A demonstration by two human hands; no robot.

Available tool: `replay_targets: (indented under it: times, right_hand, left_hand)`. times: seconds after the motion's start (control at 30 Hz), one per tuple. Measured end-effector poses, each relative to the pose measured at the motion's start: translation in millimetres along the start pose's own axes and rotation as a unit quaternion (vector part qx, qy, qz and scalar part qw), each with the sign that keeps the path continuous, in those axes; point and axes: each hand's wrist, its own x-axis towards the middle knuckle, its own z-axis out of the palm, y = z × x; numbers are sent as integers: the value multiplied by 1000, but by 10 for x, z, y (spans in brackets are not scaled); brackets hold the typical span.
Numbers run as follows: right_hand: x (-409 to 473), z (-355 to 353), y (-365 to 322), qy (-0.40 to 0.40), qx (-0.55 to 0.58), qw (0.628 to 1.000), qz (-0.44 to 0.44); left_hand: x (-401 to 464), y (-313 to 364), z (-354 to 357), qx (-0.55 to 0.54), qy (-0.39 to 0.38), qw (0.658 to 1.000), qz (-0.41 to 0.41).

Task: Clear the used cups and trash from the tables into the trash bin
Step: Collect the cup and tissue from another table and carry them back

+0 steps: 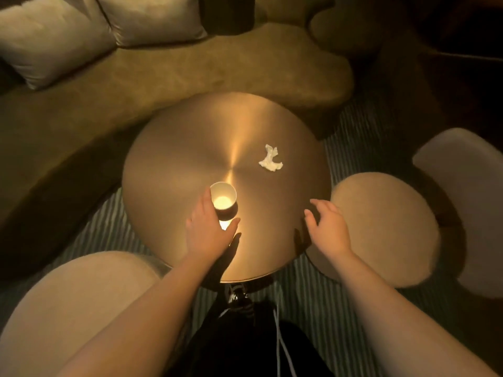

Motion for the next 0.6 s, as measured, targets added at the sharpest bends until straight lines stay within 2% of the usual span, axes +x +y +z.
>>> replay_targets:
  times: [0.13, 0.37, 0.6]
  right_hand:
    - [438, 91, -58, -41, -21, 999, -14]
    - [1168, 218, 44, -114, -61, 988, -83]
    - [1899, 453, 11, -171, -107, 957, -209]
  left_hand:
    - [208, 15, 213, -67, 0, 994, -86]
    - [430, 63, 612, -198, 51, 958, -203]
    - [569, 213, 807, -220, 140, 933, -248]
